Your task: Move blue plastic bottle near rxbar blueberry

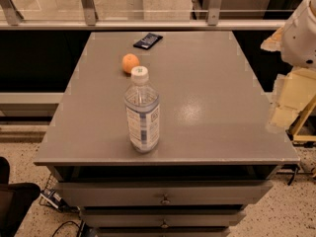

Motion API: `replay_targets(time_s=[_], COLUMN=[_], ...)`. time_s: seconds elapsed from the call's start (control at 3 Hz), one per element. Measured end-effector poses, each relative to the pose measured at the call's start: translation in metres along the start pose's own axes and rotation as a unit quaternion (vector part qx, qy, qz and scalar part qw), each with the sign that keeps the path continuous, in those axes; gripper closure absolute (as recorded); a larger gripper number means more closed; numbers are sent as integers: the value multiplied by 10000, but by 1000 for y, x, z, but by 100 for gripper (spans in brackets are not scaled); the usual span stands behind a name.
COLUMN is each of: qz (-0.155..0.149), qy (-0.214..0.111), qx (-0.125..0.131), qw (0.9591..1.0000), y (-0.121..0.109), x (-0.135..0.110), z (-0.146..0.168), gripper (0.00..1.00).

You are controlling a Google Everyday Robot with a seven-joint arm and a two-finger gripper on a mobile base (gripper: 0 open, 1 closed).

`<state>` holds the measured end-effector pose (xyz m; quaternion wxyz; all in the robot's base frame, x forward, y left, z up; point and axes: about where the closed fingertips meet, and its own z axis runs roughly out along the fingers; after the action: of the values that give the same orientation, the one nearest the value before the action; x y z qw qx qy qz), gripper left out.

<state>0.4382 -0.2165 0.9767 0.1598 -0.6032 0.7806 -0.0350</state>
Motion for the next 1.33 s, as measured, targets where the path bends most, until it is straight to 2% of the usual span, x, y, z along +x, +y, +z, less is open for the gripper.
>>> replay_targets(time_s=[0.33,0.67,1.0,1.33], qz=[0,-2,24,5], qy=[0,-430,-1298,-2347], qx=[0,-78,-216,-373], qw=[10000,9990,9913,9713], y=[0,0,-1,-2], x=[0,-7,-18,-31], z=[0,5,19,44], gripper=[0,0,0,0])
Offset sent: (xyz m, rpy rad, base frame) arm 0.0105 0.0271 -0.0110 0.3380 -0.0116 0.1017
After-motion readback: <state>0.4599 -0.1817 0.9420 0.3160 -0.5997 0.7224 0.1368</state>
